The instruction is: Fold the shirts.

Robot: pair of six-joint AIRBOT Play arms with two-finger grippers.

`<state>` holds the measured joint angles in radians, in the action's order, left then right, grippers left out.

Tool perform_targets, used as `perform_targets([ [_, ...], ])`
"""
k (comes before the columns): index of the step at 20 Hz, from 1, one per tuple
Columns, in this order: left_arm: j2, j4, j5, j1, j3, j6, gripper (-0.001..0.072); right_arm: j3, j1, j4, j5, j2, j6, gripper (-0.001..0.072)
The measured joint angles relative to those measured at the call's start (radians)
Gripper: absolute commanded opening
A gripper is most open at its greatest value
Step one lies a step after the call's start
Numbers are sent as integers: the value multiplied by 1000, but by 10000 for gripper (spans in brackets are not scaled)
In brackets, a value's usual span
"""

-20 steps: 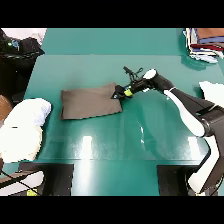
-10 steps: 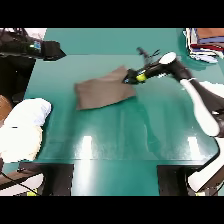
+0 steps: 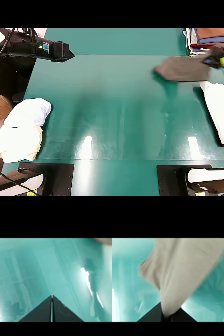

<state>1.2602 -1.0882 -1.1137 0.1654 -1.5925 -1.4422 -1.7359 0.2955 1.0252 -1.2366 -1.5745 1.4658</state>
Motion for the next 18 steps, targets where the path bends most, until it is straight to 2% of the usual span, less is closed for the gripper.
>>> perform_targets([
  [7,0,2,6,2,0,-22,27,-1,259,-12,21,21,10,18],
  [11,0,2,6,2,0,-23,27,-56,309,-98,28,24,10,18],
  [18,0,1,5,2,0,-24,27,-233,342,-126,-89,35,10,18],
])
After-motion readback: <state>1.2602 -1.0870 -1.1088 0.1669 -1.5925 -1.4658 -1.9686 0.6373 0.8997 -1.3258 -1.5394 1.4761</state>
